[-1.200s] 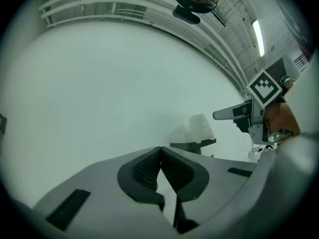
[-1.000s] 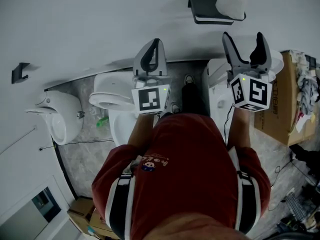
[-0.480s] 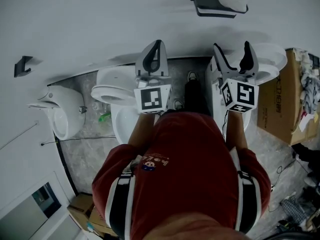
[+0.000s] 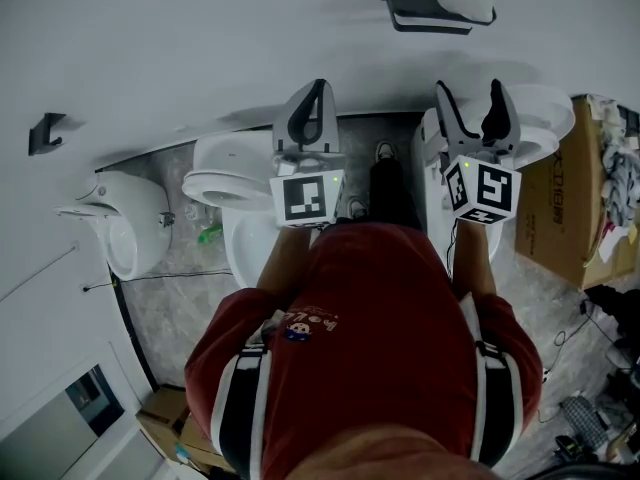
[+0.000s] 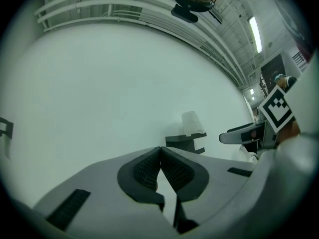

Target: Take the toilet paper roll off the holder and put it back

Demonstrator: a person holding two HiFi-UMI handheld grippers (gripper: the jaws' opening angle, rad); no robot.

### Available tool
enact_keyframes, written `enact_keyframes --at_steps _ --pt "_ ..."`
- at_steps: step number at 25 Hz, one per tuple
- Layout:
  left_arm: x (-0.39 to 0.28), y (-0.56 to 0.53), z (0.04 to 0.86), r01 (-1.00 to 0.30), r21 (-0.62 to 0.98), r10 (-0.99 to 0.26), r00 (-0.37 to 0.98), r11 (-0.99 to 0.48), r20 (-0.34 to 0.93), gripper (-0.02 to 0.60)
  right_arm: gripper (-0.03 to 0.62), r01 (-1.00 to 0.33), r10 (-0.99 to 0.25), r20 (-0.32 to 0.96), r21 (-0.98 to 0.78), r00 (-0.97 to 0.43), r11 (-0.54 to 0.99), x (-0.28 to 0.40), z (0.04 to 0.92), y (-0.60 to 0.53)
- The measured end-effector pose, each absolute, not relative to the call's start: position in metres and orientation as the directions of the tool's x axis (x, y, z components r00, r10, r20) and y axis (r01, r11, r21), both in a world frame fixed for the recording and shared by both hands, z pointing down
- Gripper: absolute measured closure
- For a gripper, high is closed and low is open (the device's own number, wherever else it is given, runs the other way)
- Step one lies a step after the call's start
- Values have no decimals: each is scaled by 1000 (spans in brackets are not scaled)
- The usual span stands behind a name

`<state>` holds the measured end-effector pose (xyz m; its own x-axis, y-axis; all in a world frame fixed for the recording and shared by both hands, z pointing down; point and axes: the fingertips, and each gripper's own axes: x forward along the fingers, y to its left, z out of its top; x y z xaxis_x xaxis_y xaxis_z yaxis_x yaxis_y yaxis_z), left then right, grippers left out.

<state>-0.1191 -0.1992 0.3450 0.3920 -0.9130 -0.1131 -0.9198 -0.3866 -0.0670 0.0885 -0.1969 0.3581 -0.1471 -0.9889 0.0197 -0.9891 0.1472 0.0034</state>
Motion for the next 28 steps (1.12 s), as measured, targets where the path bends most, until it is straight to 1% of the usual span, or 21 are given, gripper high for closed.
enact_keyframes --at_steps 1,5,8,9,12,13,17,28 --pt "-119 -200 345 -919 -67 -912 393 -388 -113 563 235 -990 -990 10 -2 -143 143 89 356 -197" --pt "-115 -201 343 -918 -67 -910 397 -392 -115 563 313 -988 -988 -13 -17 -153 154 92 351 -196" --pt "-115 -202 343 -917 -67 -910 399 -393 -116 563 387 -988 -988 -25 -17 -156 156 92 350 -196" --pt "-115 -202 343 -917 -67 -909 399 -394 -118 563 417 -989 -989 -26 -16 -148 148 94 350 -196" --pt "-114 -202 340 -915 -68 -907 402 -397 -122 563 569 -993 -992 -23 3 -121 121 97 350 -195" --pt "-114 -202 339 -915 -69 -907 403 -398 -122 563 586 -993 -993 -18 12 -118 118 97 350 -195" --pt "-115 -203 338 -914 -67 -906 406 -401 -121 563 586 -993 -993 -6 28 -116 116 97 351 -195" --pt "-109 -203 332 -906 -82 -896 423 -415 -134 563 586 -994 -994 -31 39 -106 105 105 338 -193"
